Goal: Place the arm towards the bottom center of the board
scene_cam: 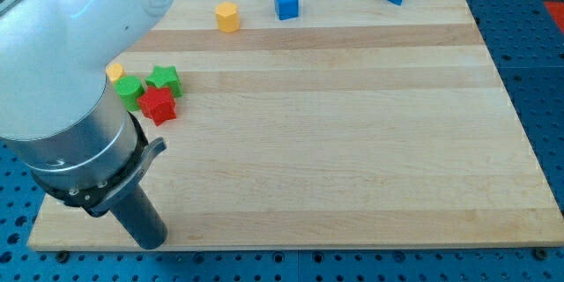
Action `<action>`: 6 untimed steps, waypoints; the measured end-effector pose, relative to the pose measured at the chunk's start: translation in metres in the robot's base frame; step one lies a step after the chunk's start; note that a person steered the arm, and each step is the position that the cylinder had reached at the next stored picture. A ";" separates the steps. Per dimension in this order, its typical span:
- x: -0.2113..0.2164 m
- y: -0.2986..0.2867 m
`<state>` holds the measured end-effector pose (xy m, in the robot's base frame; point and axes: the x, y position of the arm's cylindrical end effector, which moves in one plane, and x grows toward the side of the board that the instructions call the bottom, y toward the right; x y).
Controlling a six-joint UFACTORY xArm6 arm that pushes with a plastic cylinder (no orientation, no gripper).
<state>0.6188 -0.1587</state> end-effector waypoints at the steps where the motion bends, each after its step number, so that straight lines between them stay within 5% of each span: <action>1: -0.003 0.000; 2: -0.060 0.000; 6: -0.060 0.067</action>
